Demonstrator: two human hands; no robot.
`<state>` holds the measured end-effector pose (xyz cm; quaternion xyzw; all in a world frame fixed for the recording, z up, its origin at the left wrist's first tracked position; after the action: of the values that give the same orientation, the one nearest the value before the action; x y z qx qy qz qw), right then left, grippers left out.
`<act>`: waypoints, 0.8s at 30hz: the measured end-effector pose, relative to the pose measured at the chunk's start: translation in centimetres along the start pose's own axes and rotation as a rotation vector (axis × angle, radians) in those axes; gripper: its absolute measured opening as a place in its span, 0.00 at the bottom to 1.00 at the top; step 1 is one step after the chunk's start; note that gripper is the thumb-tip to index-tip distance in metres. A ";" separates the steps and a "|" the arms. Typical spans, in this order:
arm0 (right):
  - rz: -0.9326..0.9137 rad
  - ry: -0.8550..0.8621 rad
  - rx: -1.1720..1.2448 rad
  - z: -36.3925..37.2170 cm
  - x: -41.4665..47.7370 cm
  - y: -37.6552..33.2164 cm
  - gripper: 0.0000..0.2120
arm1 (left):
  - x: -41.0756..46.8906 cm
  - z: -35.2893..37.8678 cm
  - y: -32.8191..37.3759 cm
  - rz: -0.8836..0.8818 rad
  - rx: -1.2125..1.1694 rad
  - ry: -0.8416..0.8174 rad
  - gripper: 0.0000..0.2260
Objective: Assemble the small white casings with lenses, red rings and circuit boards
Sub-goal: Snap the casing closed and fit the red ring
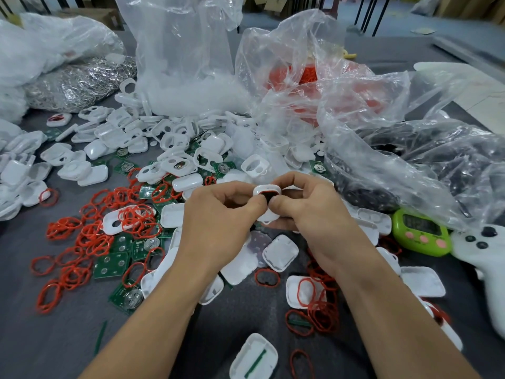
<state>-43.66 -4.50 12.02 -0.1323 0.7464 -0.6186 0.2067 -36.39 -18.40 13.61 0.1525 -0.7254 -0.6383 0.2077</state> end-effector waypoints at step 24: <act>-0.128 0.022 -0.161 -0.9 -0.6 -1.6 0.17 | -0.8 0.4 1.4 0.143 -0.014 0.019 0.06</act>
<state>-43.68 -3.71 13.77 -0.1891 0.7860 -0.5698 0.1472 -35.83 -17.46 14.90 0.1048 -0.7278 -0.6255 0.2608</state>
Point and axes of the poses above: each hand's wrist, its own x-axis towards the middle knuckle, its own z-axis out of the palm, y = z × x, the point moved 9 cm from there along x, towards the middle knuckle, and after that the axes turned 8 degrees about -x, right-handed, at the moved point
